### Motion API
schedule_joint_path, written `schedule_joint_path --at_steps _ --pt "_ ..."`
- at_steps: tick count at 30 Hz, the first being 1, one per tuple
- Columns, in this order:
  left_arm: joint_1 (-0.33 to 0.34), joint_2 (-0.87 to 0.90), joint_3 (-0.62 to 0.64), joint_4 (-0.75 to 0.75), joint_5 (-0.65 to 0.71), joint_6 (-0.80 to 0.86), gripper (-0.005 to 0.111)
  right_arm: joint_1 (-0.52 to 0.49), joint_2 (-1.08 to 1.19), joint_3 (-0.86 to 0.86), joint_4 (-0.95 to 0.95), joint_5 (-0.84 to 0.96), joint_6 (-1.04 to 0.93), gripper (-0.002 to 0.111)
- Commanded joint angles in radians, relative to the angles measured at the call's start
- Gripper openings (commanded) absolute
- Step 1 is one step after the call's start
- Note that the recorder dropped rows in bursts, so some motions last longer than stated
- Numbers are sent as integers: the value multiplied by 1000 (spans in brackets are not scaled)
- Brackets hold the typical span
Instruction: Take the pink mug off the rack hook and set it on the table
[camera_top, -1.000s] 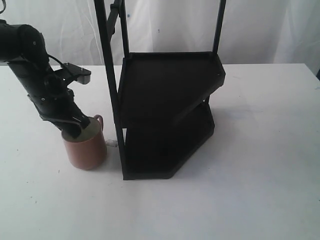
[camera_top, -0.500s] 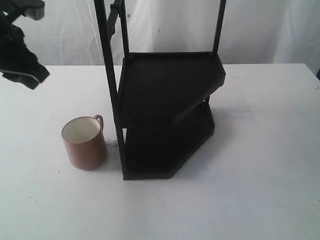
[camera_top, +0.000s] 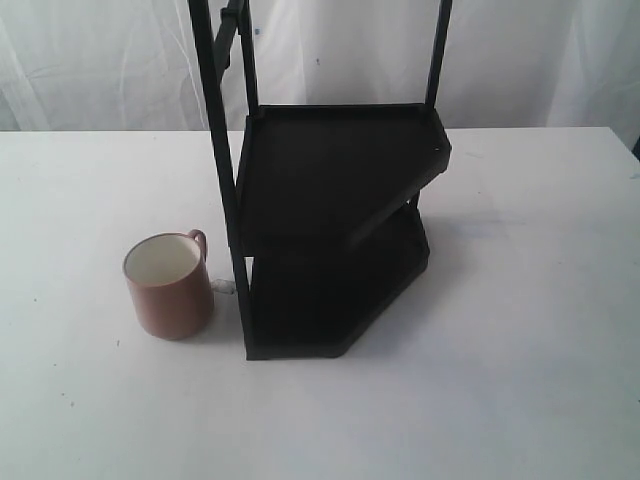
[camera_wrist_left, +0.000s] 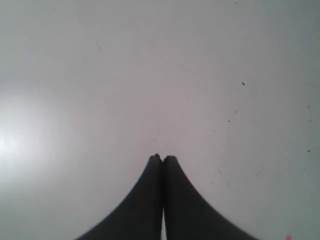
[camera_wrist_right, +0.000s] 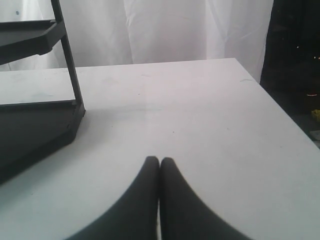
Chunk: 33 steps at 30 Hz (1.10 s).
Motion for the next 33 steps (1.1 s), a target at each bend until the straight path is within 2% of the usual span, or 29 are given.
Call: schedule_joint_path --at_steps 1,3,6,12,18,23,26,28,33 --pt "100 -192 246 110 -252 -247 0 1 -3 2 5 -4 -1 0" --pt "139 -322 360 230 -364 -395 0 1 -3 2 5 -4 -1 0" --pt "174 -470 493 391 -489 -527 0 1 -3 2 5 -4 -1 0" --pt "177 -743 597 355 -652 -532 0 1 -3 2 5 -6 -1 0" --pt "177 -1050 602 322 -704 -538 0 1 -3 2 5 -6 -1 0" --pt "177 -1082 602 314 -605 -532 0 1 -3 2 5 -3 -1 0" --pt "177 -1082 602 318 -506 -430 0 1 -3 2 5 -3 -1 0" --pt "158 -1082 614 321 -475 -434 0 1 -3 2 5 -6 -1 0" --pt "144 -1082 697 -106 -422 -174 0 1 -3 2 5 -6 -1 0"
